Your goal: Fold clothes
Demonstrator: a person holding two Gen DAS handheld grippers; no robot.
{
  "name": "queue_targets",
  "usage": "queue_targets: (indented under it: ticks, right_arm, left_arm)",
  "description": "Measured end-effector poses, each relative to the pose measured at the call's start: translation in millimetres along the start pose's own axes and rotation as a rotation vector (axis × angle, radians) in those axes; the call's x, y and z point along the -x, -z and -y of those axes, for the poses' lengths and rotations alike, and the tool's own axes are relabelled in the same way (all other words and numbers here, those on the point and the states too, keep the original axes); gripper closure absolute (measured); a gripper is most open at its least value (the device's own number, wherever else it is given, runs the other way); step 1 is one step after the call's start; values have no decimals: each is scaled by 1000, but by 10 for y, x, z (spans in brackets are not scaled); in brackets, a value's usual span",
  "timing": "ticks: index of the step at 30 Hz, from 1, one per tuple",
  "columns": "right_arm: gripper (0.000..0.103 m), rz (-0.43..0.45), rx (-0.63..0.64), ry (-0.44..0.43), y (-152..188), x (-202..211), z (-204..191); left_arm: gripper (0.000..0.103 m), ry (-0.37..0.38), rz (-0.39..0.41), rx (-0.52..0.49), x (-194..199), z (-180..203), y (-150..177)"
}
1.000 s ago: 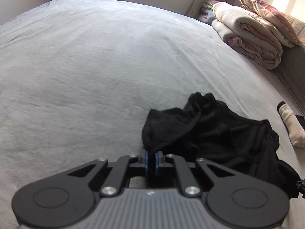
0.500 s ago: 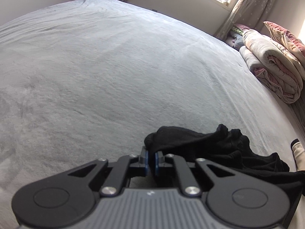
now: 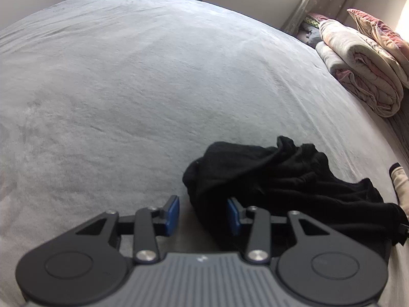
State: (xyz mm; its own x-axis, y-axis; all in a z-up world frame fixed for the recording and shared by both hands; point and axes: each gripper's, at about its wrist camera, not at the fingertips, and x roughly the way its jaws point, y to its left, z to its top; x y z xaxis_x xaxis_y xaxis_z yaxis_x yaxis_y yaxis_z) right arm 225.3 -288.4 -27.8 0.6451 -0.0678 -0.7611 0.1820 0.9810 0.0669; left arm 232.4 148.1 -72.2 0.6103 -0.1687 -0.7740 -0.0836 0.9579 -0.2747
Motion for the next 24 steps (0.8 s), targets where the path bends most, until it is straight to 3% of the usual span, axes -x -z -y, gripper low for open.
queue_targets:
  ticks: [10,17,24]
  right_arm:
    - [52,-29,-62,-116,346,350,-86]
    - [51,-59,-80,-183,629,525,-284]
    - [51,-112,-107,-317,964,735,-572]
  left_arm:
    - [45,108,-114,-7,296,196,343]
    - [44,183,-176,-12,489,296,643]
    - [44,282,-213,13,711,367,915]
